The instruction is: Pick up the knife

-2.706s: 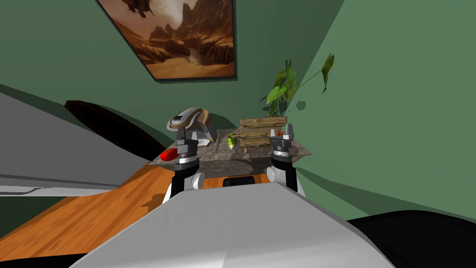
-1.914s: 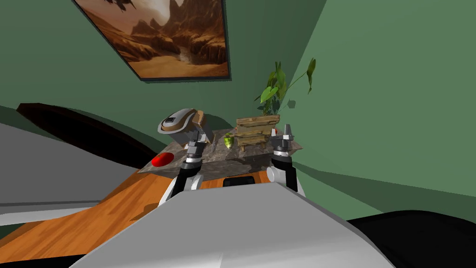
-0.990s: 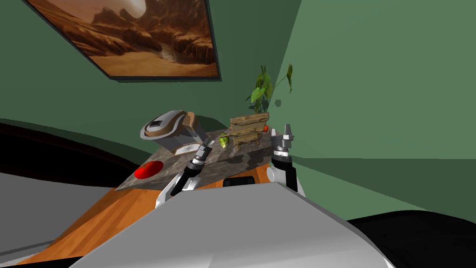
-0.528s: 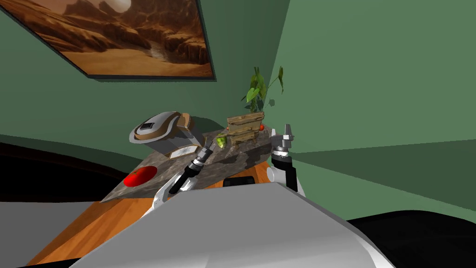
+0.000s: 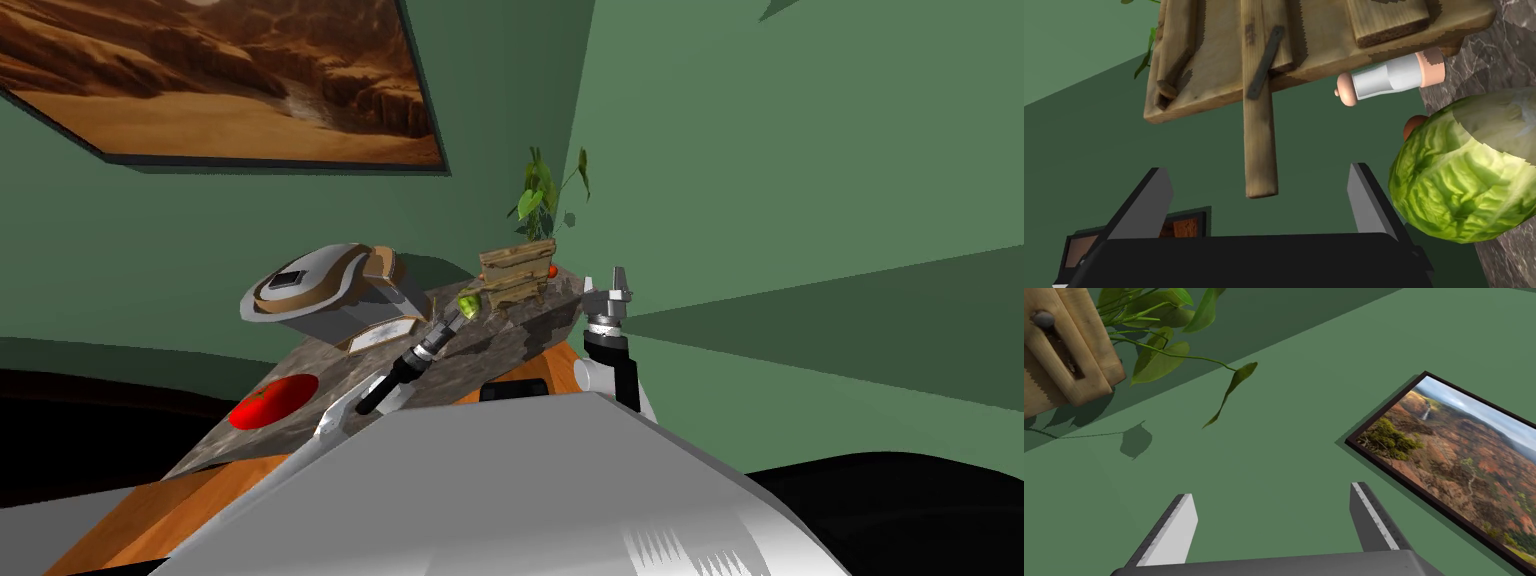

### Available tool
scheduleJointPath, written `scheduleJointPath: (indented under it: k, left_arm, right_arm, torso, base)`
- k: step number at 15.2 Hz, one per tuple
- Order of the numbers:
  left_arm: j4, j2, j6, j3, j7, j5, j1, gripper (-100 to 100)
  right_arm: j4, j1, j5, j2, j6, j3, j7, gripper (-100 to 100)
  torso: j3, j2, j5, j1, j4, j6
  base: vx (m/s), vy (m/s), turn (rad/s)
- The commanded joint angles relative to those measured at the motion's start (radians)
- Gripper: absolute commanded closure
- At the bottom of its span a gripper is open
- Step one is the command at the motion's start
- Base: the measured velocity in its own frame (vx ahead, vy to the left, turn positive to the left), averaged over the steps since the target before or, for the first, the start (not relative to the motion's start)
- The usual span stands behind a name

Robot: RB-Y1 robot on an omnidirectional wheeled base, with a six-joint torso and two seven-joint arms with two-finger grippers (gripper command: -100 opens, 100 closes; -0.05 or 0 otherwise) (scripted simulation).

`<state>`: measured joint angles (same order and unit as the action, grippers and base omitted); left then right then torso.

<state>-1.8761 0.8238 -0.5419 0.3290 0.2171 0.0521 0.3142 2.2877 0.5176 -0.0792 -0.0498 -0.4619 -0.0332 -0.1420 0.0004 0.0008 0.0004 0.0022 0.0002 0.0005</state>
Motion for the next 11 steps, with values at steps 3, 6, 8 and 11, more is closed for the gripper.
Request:
scheduleJointPath:
  k: [3, 6, 8, 11]
  left_arm:
    - [0.066, 0.093, -0.017, 0.041, 0.049, 0.016, -0.022, -100]
    - [0.104, 0.155, -0.026, 0.065, 0.076, 0.026, -0.035, -100]
    - [0.142, 0.189, -0.034, 0.090, 0.104, 0.036, -0.047, -100]
    - [0.180, 0.260, -0.043, 0.114, 0.132, 0.045, -0.060, -100]
  right_arm:
    - [0.000, 0.000, 0.000, 0.000, 0.000, 0.000, 0.000, 0]
    - [0.000, 0.000, 0.000, 0.000, 0.000, 0.000, 0.000, 0]
    - [0.000, 0.000, 0.000, 0.000, 0.000, 0.000, 0.000, 0]
    - [0.000, 0.000, 0.000, 0.000, 0.000, 0.000, 0.000, 0]
  torso:
    - [0.000, 0.000, 0.000, 0.000, 0.000, 0.000]
    - [0.000, 0.000, 0.000, 0.001, 0.000, 0.000]
    - [0.000, 0.000, 0.000, 0.000, 0.000, -0.001]
    - [0.000, 0.000, 0.000, 0.000, 0.000, 0.000]
  base:
    - [-0.030, 0.022, -0.238]
    - [-0.025, 0.021, -0.131]
    - [-0.020, 0.013, -0.148]
    - [-0.027, 0.018, -0.243]
